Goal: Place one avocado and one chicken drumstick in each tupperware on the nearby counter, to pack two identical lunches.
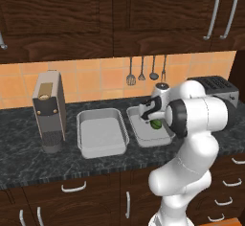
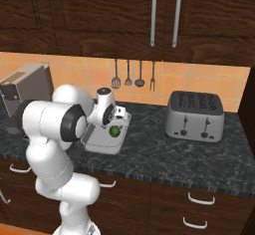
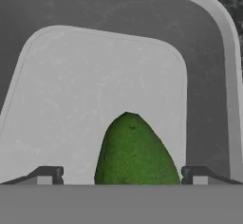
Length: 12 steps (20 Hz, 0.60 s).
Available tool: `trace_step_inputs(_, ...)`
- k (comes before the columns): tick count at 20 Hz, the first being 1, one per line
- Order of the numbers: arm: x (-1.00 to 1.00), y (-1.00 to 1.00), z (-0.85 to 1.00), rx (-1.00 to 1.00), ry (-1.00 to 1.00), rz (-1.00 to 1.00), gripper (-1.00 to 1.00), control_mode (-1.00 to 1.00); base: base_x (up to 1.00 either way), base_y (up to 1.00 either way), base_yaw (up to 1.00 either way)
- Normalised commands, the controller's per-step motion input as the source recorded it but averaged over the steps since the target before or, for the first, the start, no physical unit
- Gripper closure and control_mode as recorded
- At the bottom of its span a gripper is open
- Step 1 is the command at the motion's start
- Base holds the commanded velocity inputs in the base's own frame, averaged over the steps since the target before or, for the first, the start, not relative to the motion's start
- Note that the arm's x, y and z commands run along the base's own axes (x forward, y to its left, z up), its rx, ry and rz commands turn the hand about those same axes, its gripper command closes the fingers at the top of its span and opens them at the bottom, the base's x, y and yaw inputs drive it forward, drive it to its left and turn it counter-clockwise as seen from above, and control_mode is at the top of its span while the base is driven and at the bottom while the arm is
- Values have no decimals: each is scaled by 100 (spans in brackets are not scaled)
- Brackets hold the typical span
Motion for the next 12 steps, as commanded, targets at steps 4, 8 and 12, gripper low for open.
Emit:
trace_step_inputs(4, -88, 0, 20, 1, 0, 0, -100, -100, 0, 0, 0)
trace_step_inputs(8, -100, -4, 27, 3, 0, 0, -100, -100, 0, 0, 0)
trace_step_inputs(12, -78, -12, 79, 1, 1, -3, -100, -100, 0, 0, 0)
